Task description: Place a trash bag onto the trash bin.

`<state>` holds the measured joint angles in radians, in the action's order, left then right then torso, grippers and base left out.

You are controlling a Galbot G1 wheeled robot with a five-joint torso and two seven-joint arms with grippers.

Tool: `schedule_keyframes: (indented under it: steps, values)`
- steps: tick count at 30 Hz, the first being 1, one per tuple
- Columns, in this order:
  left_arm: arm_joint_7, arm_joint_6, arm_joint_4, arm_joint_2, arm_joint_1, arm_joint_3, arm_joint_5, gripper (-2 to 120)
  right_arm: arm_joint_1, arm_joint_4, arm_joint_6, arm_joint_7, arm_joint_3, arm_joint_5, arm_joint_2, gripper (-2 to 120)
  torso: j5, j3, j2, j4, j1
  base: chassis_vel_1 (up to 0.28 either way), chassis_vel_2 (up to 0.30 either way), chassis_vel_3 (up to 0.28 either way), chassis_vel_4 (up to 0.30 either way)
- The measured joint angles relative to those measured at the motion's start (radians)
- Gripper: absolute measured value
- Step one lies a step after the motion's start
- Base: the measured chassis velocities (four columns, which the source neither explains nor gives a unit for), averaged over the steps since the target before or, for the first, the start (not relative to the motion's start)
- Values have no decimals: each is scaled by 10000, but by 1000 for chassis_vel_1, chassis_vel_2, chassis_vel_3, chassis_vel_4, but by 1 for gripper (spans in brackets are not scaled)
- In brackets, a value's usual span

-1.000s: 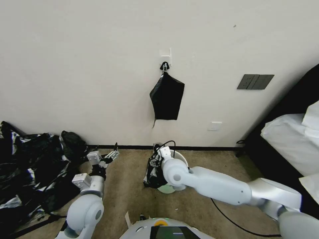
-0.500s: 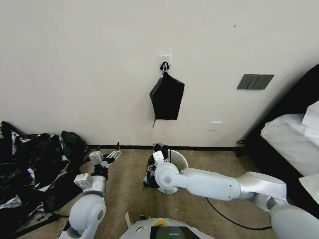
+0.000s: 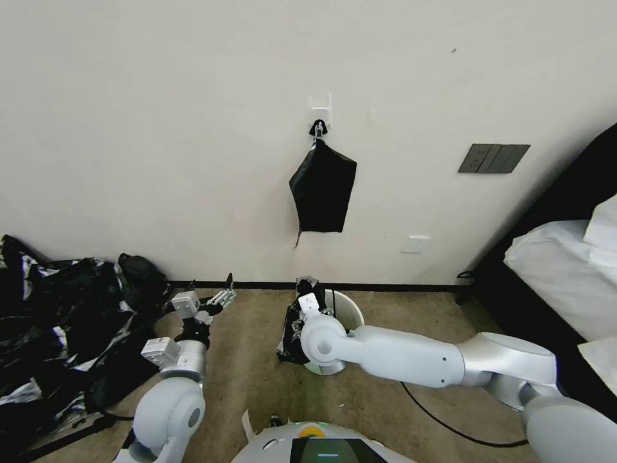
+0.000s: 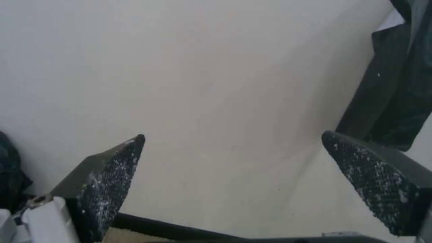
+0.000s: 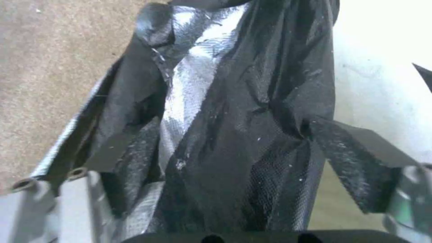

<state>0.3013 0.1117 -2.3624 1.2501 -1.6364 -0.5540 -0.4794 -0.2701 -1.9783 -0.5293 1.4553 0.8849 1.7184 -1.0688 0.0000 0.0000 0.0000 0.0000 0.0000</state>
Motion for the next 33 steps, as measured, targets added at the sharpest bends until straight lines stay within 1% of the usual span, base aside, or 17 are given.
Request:
schedule_keyframes:
  steps: [1,3,4,5,6,7,8,10,11,12,13,16,17,20,21,23,33]
  values:
    - [-18,-1,0,-10,21,10,-34,100,-5,52,0,0,47,-81,8,77,0,0,0,0,0,0,0,0,0]
    - [-24,-1,3,-13,39,16,-55,100,-5,81,0,0,75,-129,11,74,0,0,0,0,0,0,0,0,0]
    - [-35,-2,36,-20,81,39,-93,100,-5,138,2,0,157,-234,19,65,0,0,0,0,0,0,0,0,0]
    - [-35,-2,36,-20,81,39,-93,100,-5,138,2,0,157,-234,19,65,0,0,0,0,0,0,0,0,0]
    - [-43,-2,52,-24,104,57,-105,100,-6,160,5,0,204,-284,36,63,0,0,0,0,0,0,0,0,0]
    - [-45,-2,60,-25,120,80,-116,100,-13,173,22,1,233,-322,58,55,0,0,0,0,0,0,0,0,0]
    - [-45,-2,60,-25,120,80,-116,100,-13,173,22,1,233,-322,58,55,0,0,0,0,0,0,0,0,0]
    - [-49,-2,71,-29,138,103,-122,100,-24,176,67,3,258,-384,95,47,0,0,0,0,0,0,0,0,0]
    - [-50,-2,81,-34,144,121,-124,100,-33,176,100,2,261,-410,117,41,0,0,0,0,0,0,0,0,0]
    - [-50,-2,81,-34,144,121,-124,100,-33,176,100,2,261,-410,117,41,0,0,0,0,0,0,0,0,0]
    - [-51,-2,90,-36,152,134,-125,100,-44,176,131,2,261,-441,135,37,0,0,0,0,0,0,0,0,0]
    - [-54,2,105,-41,165,157,-128,100,-67,142,206,1,209,-503,208,25,0,0,0,0,0,0,0,0,0]
    - [-54,2,105,-41,165,157,-128,100,-67,142,206,1,209,-503,208,25,0,0,0,0,0,0,0,0,0]
    - [-76,22,176,-46,180,258,-103,100,-68,-23,379,-5,64,-575,300,9,0,0,0,0,0,0,0,0,0]
    - [-76,22,176,-46,180,258,-103,100,-68,-23,379,-5,64,-575,300,9,0,0,0,0,0,0,0,0,0]
    - [-160,37,235,-40,198,338,-53,100,-70,-106,480,-12,-95,-585,345,0,0,0,0,0,0,0,0,0,0]
    - [-274,91,478,-28,401,709,111,100,-453,-211,823,-199,-881,-703,644,0,1,0,0,1,0,0,0,0,0]
